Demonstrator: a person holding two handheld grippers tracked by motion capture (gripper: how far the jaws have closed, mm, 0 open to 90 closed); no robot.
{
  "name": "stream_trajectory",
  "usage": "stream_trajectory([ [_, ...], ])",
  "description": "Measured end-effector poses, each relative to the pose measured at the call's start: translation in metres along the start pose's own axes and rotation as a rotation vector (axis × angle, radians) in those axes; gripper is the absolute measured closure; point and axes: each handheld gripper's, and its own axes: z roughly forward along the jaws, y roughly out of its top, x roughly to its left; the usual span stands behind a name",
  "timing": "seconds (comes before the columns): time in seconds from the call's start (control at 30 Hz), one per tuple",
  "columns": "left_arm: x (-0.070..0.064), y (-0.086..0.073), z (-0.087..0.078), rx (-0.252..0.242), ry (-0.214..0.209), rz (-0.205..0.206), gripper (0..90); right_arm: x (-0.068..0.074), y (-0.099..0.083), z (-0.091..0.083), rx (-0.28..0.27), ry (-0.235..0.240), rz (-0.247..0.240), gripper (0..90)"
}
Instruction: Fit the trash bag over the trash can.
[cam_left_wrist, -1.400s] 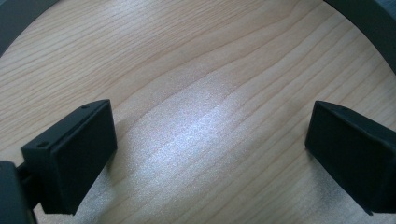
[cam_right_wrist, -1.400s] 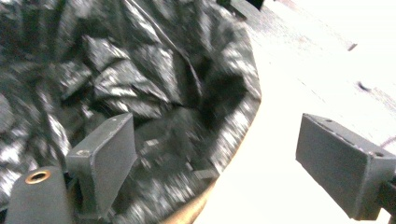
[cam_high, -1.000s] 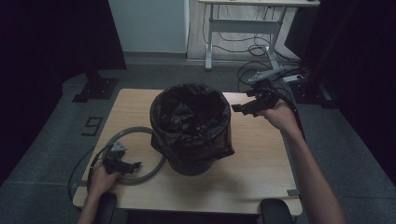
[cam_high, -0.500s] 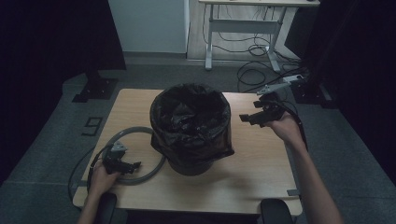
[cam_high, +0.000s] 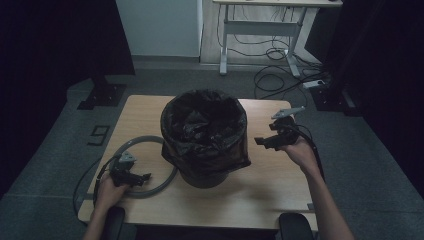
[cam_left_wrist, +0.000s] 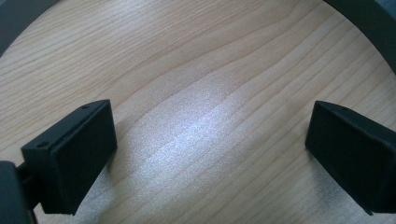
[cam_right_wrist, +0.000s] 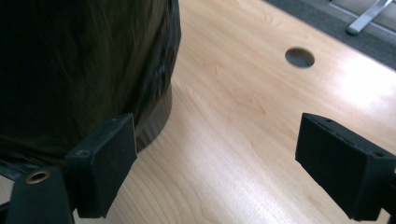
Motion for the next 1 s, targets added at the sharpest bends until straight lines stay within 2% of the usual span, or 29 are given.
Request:
stream_trajectory([
  [0.17, 0.0, 0.0, 0.0, 0.0, 0.002, -0.002, 1.5, 0.001, -0.017, 0.012, 0.001, 0.009, 0.024, 11.9],
  [0.47, 0.0, 0.0, 0.0, 0.002, 0.003, -0.004, 1.5, 0.002, -0.049, 0.03, -0.004, -0.024, 0.069, 11.9],
  [0.77, 0.0, 0.0, 0.0, 0.002, 0.003, -0.004, 1.5, 0.006, -0.081, 0.049, 0.028, -0.05, 0.081, 11.9],
  [1.0, 0.0, 0.0, 0.0, 0.002, 0.003, -0.004, 1.5, 0.012, -0.106, 0.064, 0.048, -0.052, 0.094, 11.9],
])
